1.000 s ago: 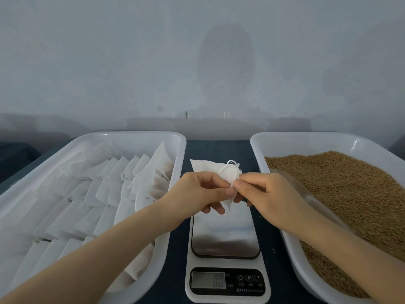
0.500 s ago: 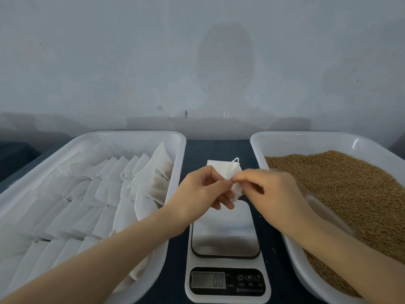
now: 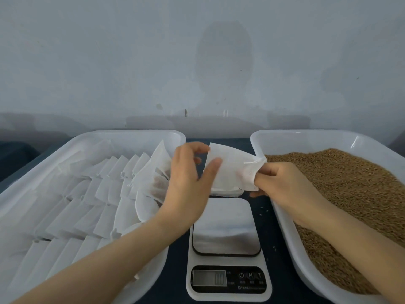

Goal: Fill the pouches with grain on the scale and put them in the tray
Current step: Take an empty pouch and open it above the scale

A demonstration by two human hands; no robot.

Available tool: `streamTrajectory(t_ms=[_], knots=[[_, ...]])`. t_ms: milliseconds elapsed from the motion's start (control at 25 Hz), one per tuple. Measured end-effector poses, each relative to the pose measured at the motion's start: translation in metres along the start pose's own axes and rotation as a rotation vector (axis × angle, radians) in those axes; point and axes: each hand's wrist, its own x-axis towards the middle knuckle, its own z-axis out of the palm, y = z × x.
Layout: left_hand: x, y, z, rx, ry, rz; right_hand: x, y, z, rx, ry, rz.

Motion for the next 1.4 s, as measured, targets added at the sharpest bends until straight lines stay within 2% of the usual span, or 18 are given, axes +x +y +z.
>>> streamTrajectory(t_ms=[160,320,400,520,600,720,880,1000,1040,1120,1160,1200,1240,1280,1360,1400], knots=[[0.015,-0.016,-0.009,-0.2,-0.094,-0.338,0.003,0.005,-0.003,0.112,-0.068,0.056],[0.017,-0.02,-0.007,-0.191,-0.071,-0.406,0.005,0.005,-0.008,0.178,-0.116,0.085],[0.015,-0.017,-0.007,-0.086,-0.061,-0.296,0.004,0.003,-0.01,0.168,-0.115,0.092],[0.004,-0.011,-0.008,0.26,-0.248,0.236,0.0,0.003,-0.009,-0.108,-0.083,0.055],[0.001,-0.009,-0.002,0.408,-0.375,0.472,-0.002,0.002,-0.007,-0.172,-0.067,0.036],[-0.001,-0.014,0.005,0.457,-0.458,0.477,-0.006,-0.003,-0.003,-0.204,-0.12,-0.035],[0.0,-0.027,0.006,0.535,-0.416,0.356,-0.008,-0.009,-0.001,-0.271,-0.165,-0.108],[0.003,-0.026,0.008,0.576,-0.441,0.278,-0.012,-0.013,-0.004,-0.214,-0.193,-0.148],[0.004,-0.025,0.008,0.556,-0.468,0.228,-0.011,-0.013,-0.009,-0.168,-0.147,-0.143],[0.005,-0.024,0.004,0.49,-0.518,0.127,-0.003,-0.007,-0.026,-0.127,0.126,-0.08],[0.005,-0.023,0.003,0.45,-0.545,0.086,0.003,0.001,-0.04,-0.249,0.291,-0.037],[0.005,-0.021,0.001,0.408,-0.57,0.045,0.009,0.01,-0.053,-0.447,0.386,0.033],[0.005,-0.02,0.001,0.369,-0.592,0.005,0.013,0.02,-0.064,-0.628,0.381,0.133],[0.005,-0.019,0.0,0.337,-0.608,-0.028,0.016,0.029,-0.07,-0.773,0.301,0.27],[0.005,-0.017,0.0,0.298,-0.627,-0.058,0.02,0.044,-0.07,-0.934,0.061,0.539],[0.005,-0.017,0.0,0.291,-0.634,-0.06,0.022,0.052,-0.067,-0.971,-0.028,0.611]])
